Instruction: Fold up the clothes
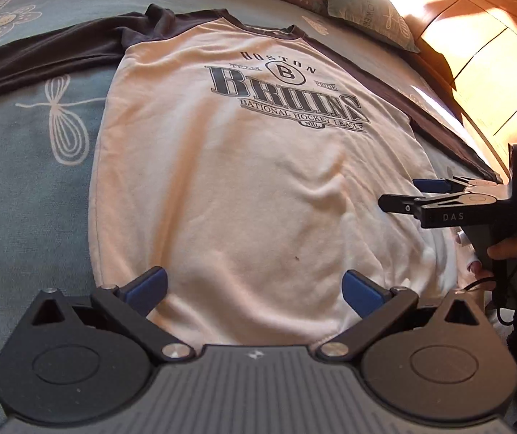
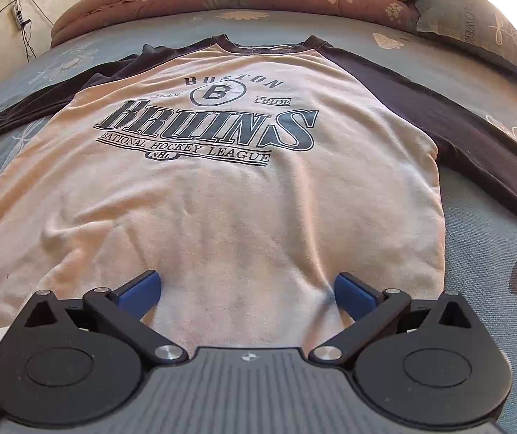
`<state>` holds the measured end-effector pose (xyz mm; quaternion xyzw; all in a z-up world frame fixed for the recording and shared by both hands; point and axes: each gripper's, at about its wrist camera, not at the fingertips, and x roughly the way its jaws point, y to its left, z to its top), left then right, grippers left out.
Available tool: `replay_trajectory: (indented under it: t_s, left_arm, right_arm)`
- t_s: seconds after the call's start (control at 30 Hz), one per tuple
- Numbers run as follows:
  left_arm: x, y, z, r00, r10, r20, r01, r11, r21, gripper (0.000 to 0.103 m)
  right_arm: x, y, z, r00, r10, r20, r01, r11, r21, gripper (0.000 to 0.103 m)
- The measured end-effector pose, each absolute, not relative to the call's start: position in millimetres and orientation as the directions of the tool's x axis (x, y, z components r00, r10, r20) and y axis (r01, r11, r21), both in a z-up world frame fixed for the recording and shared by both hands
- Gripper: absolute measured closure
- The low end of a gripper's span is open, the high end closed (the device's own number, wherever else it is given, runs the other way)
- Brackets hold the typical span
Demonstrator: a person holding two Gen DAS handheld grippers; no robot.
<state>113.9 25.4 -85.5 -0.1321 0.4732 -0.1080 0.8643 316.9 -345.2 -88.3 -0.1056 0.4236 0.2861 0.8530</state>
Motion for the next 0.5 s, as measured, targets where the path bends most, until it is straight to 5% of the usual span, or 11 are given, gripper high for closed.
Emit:
replay_trajectory:
  t_s: [0.13, 0.5]
  left_arm:
    - [104, 7, -73, 0.484, -0.237, -0.843, 0.120, 0.972, -0.204, 0.001]
    - [208, -66, -70, 0.606, -0.169, -0.777, 0.257, 0.966, -0.010, 0.001]
  right_arm:
    - [315, -344, -87, 0.475, 0.391, -0.788, -0.593, 0.804, 0.042, 0.000]
    - [316, -345, -86, 0.470, 0.396, -0.789, -0.603, 0.797, 0.041, 0.000]
